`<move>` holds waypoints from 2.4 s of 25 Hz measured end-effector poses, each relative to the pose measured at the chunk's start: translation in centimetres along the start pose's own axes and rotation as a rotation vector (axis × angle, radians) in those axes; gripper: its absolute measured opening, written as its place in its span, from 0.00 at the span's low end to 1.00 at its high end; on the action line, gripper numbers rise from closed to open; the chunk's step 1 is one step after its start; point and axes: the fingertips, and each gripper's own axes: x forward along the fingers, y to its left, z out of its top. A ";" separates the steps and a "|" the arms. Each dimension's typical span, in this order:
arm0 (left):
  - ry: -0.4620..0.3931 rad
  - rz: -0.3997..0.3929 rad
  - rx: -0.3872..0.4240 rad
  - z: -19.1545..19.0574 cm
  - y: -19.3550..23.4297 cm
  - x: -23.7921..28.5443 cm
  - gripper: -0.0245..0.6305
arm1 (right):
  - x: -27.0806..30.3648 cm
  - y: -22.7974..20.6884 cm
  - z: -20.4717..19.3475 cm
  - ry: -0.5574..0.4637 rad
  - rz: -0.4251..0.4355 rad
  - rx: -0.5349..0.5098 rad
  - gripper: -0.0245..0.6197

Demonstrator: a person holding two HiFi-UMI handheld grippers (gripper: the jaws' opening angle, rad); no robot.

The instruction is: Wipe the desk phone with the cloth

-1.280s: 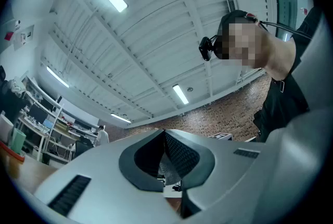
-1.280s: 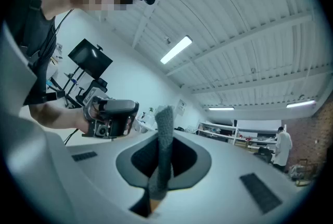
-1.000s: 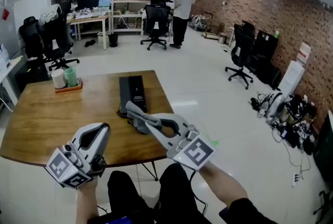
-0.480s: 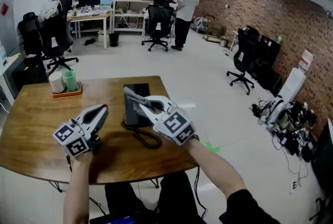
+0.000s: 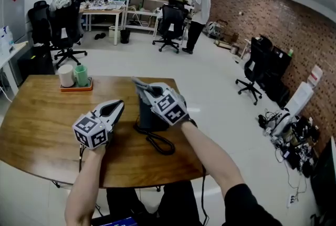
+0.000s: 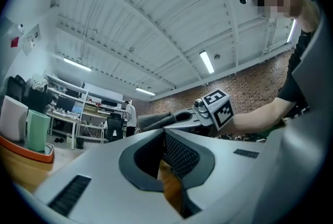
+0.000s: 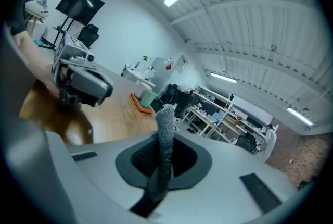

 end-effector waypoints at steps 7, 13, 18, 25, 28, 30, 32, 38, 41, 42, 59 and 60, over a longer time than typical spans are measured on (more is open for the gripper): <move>0.035 0.008 0.021 -1.0 -0.3 0.0 0.03 | 3.7 -0.6 -2.2 0.115 -0.040 -0.132 0.08; 0.046 0.032 0.027 -0.7 0.3 -0.4 0.03 | 0.8 3.4 -2.3 0.095 0.045 -0.232 0.08; 0.046 0.030 0.027 -0.6 0.5 -0.4 0.03 | -3.7 9.8 -3.2 0.061 0.203 -0.310 0.08; 0.054 0.033 0.025 -0.7 0.4 -0.5 0.03 | -7.3 12.2 -3.2 0.056 0.322 -0.439 0.08; 0.053 0.035 0.023 -0.8 0.7 -0.5 0.03 | -4.1 5.2 -1.4 0.018 0.136 -0.267 0.08; 0.055 0.033 0.021 -1.0 0.8 -0.5 0.04 | -1.7 0.8 -0.9 0.013 0.011 -0.167 0.08; 0.057 0.032 0.020 -1.1 0.8 -0.5 0.03 | 0.6 -2.4 -1.0 0.029 -0.072 -0.110 0.08; 0.059 0.029 0.020 -1.0 0.3 -0.4 0.03 | 2.9 -3.4 -3.7 0.109 -0.077 -0.138 0.07; 0.064 0.030 0.025 -0.7 0.3 -0.5 0.03 | 1.0 -0.5 -3.5 0.086 -0.007 -0.224 0.07; 0.063 0.032 0.025 -0.6 0.3 -0.5 0.03 | 0.2 1.0 -3.5 0.071 0.033 -0.258 0.07; 0.064 0.028 0.015 -1.1 0.6 -0.8 0.03 | -2.3 -3.1 -2.5 -0.011 -0.048 -0.118 0.08; 0.062 0.028 0.014 -1.2 0.6 -0.8 0.03 | -1.1 -4.2 -2.7 0.001 -0.076 -0.097 0.08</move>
